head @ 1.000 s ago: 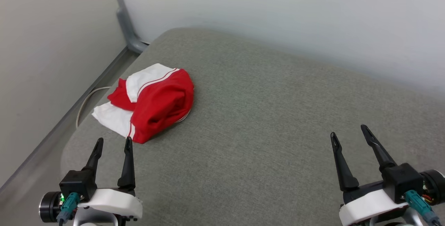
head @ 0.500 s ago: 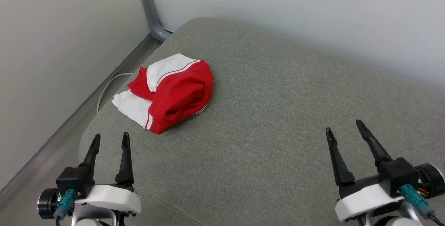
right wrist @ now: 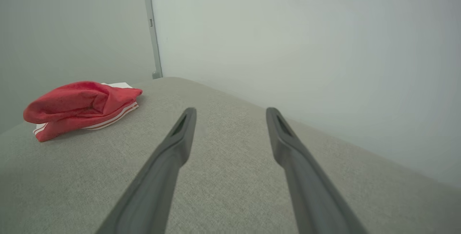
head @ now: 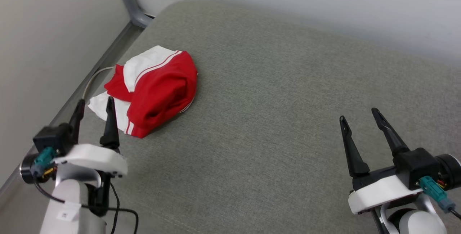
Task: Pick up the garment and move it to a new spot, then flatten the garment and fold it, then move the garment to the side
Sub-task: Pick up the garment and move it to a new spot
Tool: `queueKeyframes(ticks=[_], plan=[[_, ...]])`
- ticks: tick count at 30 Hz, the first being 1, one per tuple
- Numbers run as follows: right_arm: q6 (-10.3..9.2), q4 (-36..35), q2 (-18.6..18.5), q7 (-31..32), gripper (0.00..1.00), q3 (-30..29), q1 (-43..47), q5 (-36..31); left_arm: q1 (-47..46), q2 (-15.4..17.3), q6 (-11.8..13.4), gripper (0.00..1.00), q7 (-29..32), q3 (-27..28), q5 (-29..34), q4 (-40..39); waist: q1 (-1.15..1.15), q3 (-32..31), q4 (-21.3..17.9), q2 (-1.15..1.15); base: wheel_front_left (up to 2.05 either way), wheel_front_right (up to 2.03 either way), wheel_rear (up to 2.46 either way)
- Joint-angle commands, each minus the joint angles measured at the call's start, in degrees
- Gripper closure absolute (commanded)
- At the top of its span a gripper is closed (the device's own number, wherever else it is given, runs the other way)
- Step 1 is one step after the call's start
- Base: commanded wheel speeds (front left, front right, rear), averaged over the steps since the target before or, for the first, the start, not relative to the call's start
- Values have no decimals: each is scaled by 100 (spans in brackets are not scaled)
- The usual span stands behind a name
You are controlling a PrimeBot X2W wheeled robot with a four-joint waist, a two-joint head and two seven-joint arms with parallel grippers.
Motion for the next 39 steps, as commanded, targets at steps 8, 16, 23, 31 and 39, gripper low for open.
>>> queueKeyframes(ticks=[8, 16, 23, 31, 39], plan=[[-4, 25, -3, -47, 0, -8, -345, 62, -1283, 767, -32, 0, 901, -158, -501, 1069, 0, 625, -844, 0, 0, 0, 0], [-4, 64, -3, -149, 0, 4, -559, 141, -2113, 1886, -35, 0, 2606, -813, -1703, 1878, 0, 1138, -1454, 0, 0, 0, 0], [-4, 169, -2, -201, 0, 29, -713, 240, -2292, 2615, -35, 0, 3789, -1225, -2517, 2423, 0, 1491, -1828, 0, 0, 0, 0], [-4, 289, -2, -265, 0, 77, -835, 374, -2075, 2604, -37, 0, 4662, -1476, -3022, 3201, 0, 1658, -2057, 0, 0, 0, 0], [-4, 374, -2, -203, 0, 31, -805, 477, -2026, 2584, 103, 100, 4758, -1588, -3164, 3559, 0, 1565, -2071, 0, 0, 0, 0]])
